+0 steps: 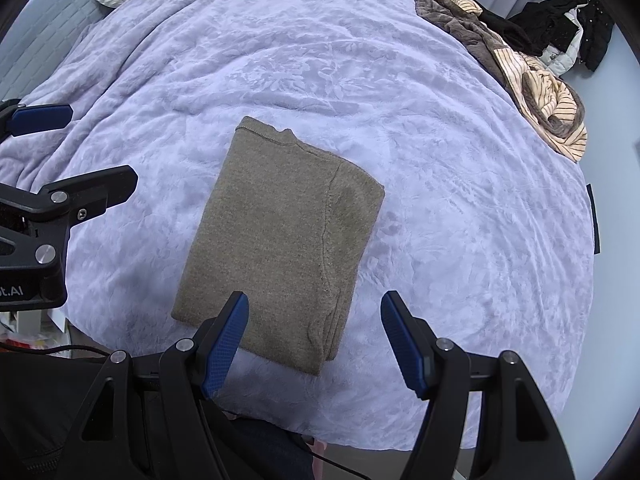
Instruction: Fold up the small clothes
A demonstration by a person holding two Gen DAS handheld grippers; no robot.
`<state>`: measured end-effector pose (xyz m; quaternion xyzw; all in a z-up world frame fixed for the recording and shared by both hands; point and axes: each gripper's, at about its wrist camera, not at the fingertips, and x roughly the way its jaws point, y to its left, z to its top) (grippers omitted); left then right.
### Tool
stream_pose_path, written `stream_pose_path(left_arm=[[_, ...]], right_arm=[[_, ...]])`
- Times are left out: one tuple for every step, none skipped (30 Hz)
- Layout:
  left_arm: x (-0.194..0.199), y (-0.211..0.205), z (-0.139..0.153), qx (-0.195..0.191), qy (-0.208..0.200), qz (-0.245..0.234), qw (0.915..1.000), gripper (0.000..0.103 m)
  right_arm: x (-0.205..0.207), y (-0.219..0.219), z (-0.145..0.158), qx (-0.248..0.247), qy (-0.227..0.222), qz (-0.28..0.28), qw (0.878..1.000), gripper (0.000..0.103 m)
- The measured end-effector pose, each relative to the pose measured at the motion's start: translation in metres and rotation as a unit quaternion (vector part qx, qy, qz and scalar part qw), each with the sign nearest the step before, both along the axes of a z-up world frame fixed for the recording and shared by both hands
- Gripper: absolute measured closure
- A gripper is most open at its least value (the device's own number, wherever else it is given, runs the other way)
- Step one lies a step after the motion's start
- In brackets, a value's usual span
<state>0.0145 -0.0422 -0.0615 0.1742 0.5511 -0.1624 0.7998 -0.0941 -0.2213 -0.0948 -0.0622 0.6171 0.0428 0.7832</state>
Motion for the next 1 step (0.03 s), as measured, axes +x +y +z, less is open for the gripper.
stream_pose_path(left_arm=[[0.0001, -0.0007, 0.0002, 0.001, -0.001, 0.0, 1.0, 0.002]], right_arm=[[0.0002, -0.0004, 0.0003, 0.0, 0.0, 0.001, 1.0, 0.031]])
